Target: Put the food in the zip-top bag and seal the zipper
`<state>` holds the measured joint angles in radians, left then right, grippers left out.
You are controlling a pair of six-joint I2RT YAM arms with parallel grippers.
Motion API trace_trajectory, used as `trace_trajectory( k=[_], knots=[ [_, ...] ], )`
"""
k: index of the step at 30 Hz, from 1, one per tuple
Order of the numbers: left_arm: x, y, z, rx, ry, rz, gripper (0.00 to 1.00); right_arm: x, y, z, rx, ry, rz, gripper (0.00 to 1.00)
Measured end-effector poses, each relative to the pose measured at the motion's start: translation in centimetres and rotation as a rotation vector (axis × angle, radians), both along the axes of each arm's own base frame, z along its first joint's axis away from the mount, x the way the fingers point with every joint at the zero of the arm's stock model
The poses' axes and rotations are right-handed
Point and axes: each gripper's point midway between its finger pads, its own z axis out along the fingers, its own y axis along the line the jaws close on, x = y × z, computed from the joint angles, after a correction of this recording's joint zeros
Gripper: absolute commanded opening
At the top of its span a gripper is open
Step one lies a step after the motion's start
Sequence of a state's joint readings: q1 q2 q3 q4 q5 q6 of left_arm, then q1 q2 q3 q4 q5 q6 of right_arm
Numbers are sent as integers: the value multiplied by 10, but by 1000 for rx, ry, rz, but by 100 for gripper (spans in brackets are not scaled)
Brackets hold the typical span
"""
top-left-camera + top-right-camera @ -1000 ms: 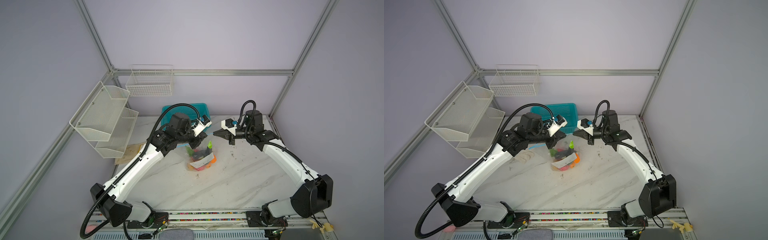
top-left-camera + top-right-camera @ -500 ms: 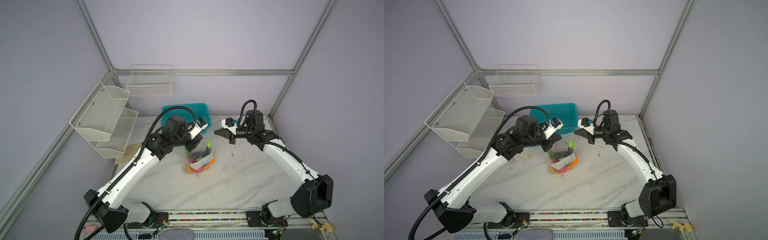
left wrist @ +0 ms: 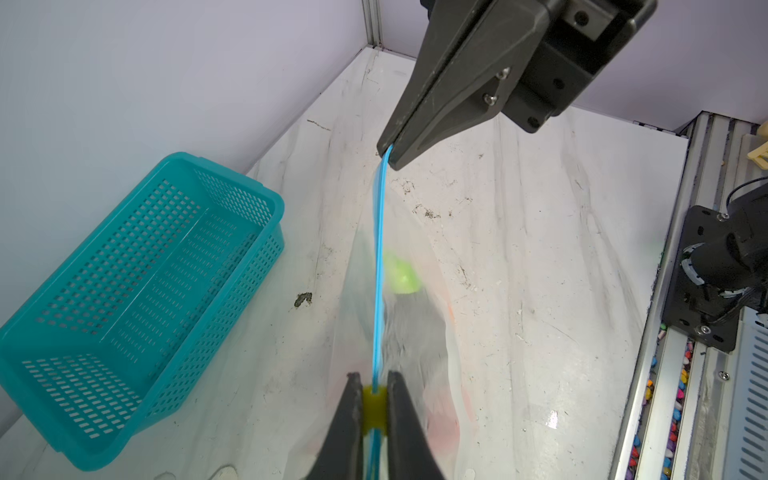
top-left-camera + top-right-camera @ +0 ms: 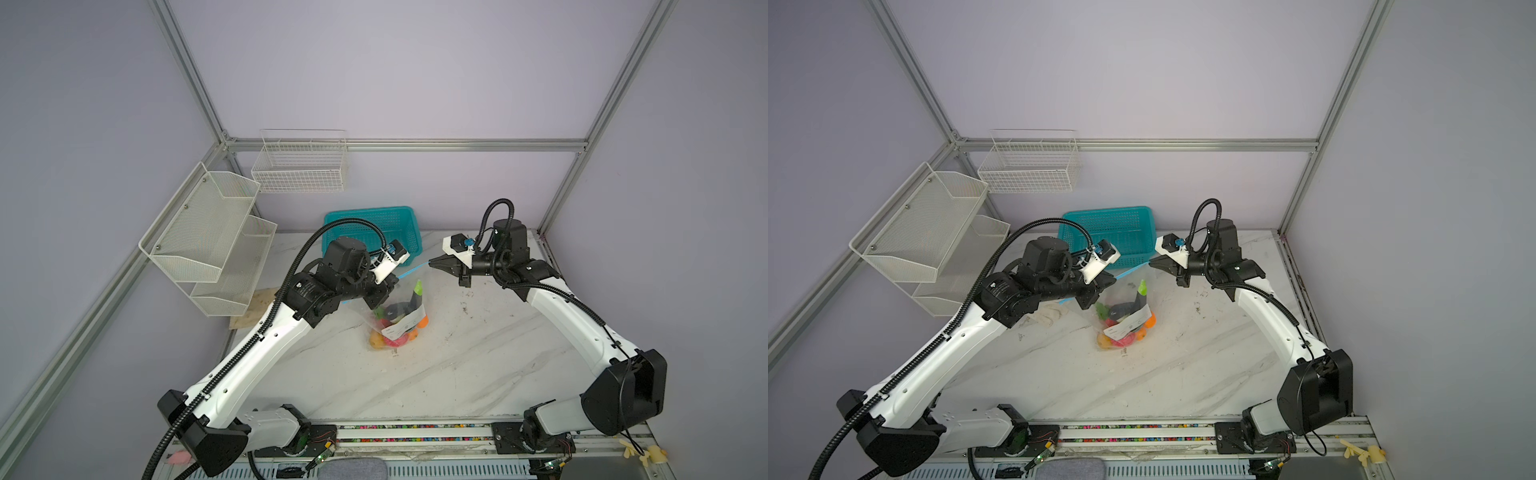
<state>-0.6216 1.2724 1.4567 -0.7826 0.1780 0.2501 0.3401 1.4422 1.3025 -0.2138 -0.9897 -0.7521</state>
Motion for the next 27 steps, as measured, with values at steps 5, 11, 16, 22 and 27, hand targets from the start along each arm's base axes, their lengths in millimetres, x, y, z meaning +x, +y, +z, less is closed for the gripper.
trace_trajectory(
  k=[5, 11, 16, 22, 27],
  knots=[
    [-4, 7, -3, 10, 2, 16, 11, 2, -1, 0, -2, -1, -9, 0],
    [-6, 14, -4, 22, -2, 38, 11, 5, -1, 0, -4, 2, -19, 0],
    [-8, 21, -6, 38, -2, 58, 12, 8, -2, -1, -9, 5, -28, 0],
    [-14, 30, -7, 54, -5, 79, 12, 9, -2, -3, -11, 8, -32, 0],
    [-19, 39, -7, 67, -4, 98, 12, 11, -1, -4, -13, 12, -35, 0]
  ],
)
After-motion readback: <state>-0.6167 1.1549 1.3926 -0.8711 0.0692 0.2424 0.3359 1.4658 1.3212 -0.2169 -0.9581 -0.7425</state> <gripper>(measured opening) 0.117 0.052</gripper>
